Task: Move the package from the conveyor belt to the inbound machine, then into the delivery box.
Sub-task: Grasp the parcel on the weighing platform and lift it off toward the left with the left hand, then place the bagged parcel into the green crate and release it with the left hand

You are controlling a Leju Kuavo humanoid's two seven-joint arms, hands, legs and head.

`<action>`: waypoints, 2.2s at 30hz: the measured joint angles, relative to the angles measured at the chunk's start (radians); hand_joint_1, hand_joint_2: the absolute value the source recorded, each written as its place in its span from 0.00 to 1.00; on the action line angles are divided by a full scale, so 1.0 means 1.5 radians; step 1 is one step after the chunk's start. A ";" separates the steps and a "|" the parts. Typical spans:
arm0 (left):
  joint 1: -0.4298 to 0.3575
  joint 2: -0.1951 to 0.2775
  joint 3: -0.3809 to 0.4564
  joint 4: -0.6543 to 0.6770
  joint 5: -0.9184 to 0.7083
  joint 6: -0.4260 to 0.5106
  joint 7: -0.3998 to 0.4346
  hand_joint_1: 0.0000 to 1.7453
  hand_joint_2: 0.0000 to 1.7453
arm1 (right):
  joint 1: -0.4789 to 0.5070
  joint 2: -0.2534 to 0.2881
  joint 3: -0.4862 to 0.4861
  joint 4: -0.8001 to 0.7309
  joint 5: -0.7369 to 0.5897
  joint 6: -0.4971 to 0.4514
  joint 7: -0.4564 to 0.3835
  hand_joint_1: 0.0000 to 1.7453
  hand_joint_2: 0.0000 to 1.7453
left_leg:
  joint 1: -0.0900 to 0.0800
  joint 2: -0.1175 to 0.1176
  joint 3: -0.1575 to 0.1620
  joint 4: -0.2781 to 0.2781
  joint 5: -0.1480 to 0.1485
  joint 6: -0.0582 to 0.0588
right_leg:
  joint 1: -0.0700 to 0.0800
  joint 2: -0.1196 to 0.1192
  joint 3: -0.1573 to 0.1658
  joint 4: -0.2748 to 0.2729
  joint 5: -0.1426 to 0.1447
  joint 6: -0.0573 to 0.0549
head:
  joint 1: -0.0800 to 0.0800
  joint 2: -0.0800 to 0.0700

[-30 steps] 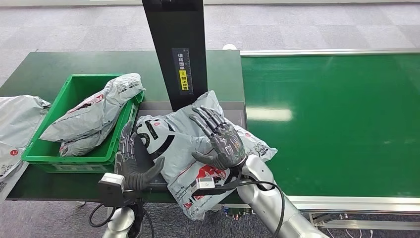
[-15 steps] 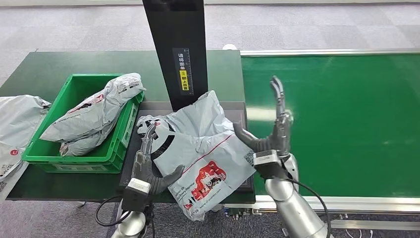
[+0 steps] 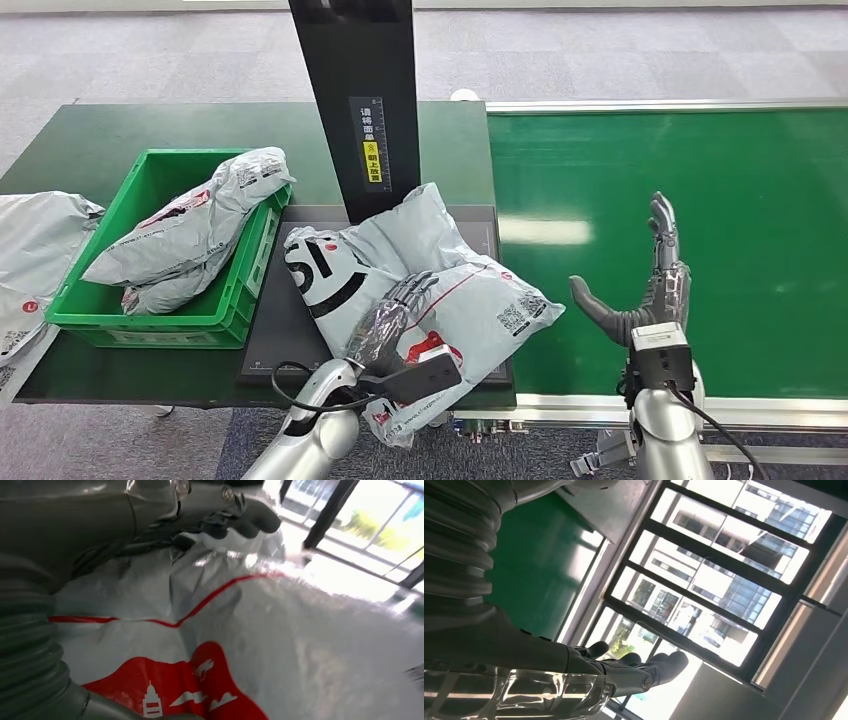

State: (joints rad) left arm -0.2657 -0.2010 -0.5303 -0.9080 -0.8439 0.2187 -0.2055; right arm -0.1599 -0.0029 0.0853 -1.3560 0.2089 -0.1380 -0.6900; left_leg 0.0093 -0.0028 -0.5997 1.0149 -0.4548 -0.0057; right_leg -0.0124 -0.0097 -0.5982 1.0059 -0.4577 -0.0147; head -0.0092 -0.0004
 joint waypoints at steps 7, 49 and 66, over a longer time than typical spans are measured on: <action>-0.057 -0.021 -0.006 0.120 -0.078 -0.027 0.103 0.51 1.00 | 0.033 0.045 -0.088 -0.012 0.039 0.031 0.004 0.00 1.00 | 0.000 0.000 0.002 -0.001 0.000 0.000 | 0.000 0.000 0.002 0.000 -0.001 0.000 | 0.000 0.000; 0.078 0.044 0.077 -0.268 -0.044 0.297 -0.286 1.00 0.00 | 0.055 0.099 -0.151 -0.062 0.052 0.083 0.040 0.00 1.00 | 0.000 0.001 0.001 -0.001 0.001 0.000 | 0.000 0.001 0.001 0.000 0.000 0.000 | 0.000 0.000; 0.069 0.035 0.172 -0.598 -0.107 0.321 -0.322 1.00 0.00 | 0.046 0.099 -0.149 -0.042 0.030 0.062 0.026 0.00 1.00 | 0.000 0.001 0.001 -0.001 0.001 0.000 | 0.000 0.001 0.001 0.000 0.000 0.000 | 0.000 0.000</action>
State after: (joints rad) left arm -0.1617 -0.1486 -0.2716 -1.8045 -1.0043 0.7008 -0.6882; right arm -0.0902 0.1450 -0.1385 -1.4197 0.2540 -0.0453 -0.6506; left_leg 0.0098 -0.0012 -0.5985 1.0134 -0.4537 -0.0055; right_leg -0.0121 -0.0085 -0.5973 1.0061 -0.4577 -0.0144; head -0.0093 -0.0004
